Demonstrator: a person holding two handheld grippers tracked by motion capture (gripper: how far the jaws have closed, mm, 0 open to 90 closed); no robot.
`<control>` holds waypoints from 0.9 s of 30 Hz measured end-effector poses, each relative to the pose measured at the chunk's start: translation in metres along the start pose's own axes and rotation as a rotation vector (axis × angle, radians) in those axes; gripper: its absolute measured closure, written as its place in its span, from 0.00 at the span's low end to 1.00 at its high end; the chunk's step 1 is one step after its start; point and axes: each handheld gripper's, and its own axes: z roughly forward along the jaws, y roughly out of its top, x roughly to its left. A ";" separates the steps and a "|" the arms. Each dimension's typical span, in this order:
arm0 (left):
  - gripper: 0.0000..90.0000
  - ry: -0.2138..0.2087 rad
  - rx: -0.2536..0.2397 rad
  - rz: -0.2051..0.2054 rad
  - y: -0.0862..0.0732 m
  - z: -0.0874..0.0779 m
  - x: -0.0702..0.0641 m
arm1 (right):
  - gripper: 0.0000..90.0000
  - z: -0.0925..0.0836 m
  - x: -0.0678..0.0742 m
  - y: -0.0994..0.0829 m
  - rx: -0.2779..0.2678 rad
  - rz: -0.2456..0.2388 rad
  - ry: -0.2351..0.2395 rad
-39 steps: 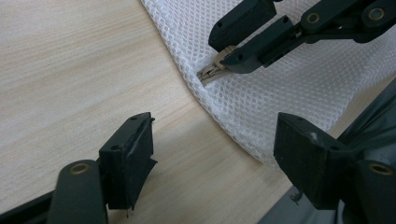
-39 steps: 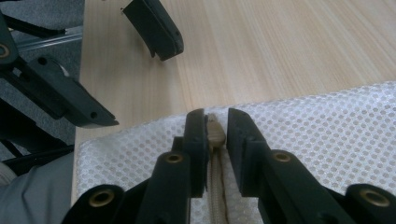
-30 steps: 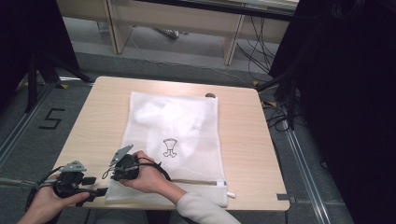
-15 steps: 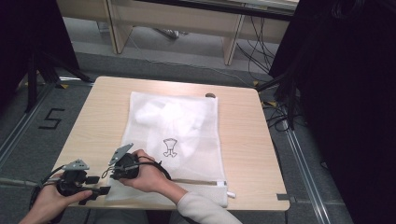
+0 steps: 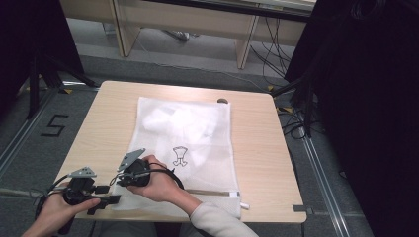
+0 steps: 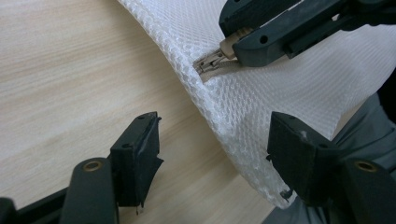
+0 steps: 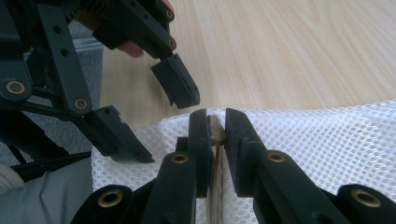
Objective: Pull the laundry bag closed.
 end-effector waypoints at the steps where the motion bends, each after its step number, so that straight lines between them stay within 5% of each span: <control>1: 0.38 -0.005 -0.003 -0.002 0.001 0.000 -0.001 | 0.91 -0.001 -0.001 0.000 -0.009 -0.003 -0.002; 10: 0.40 -0.046 -0.025 -0.029 0.006 0.003 -0.004 | 0.91 -0.013 -0.002 0.003 -0.033 -0.009 -0.010; 12: 0.41 -0.047 -0.034 -0.033 0.007 0.004 -0.004 | 0.91 -0.015 0.000 0.003 -0.032 0.020 -0.011; 13: 0.41 -0.051 -0.031 -0.031 0.008 0.004 -0.004 | 0.91 -0.015 -0.002 0.003 -0.039 -0.007 -0.016; 27: 0.62 -0.089 -0.012 -0.081 0.016 0.013 -0.005 | 0.91 -0.023 0.001 0.003 -0.049 0.009 -0.020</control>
